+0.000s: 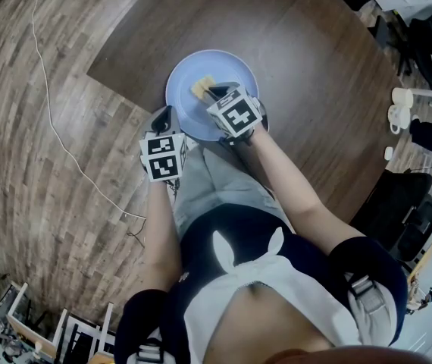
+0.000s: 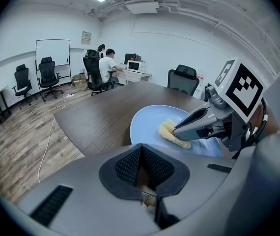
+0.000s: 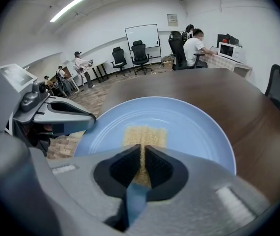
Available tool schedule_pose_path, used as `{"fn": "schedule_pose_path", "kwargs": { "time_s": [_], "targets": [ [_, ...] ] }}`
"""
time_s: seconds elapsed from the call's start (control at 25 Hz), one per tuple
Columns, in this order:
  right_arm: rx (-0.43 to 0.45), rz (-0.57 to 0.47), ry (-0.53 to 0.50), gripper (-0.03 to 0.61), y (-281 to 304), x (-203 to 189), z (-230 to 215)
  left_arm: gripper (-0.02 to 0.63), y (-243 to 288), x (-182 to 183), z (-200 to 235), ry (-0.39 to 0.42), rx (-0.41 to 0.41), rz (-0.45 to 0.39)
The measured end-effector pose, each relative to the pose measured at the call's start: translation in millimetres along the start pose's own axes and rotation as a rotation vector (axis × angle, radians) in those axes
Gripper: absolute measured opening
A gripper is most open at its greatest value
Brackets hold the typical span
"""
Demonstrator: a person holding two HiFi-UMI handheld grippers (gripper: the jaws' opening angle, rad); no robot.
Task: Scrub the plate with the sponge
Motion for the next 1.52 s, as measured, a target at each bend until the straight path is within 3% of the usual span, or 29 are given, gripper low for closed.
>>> {"fn": "schedule_pose_path", "kwargs": {
  "time_s": [1.52],
  "targets": [
    [-0.229, 0.093, 0.100, 0.026, -20, -10, -54, 0.003, 0, -1, 1, 0.008, -0.004, -0.008]
  ]
}}
Point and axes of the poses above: the fingertips, and each gripper's own axes: y forward along the fingers, z to its left, x out of its top, the point moved 10 cm from there along -y, backward along the fingers, and after that the axes turned 8 degrees about -z, right-handed, at the moved point
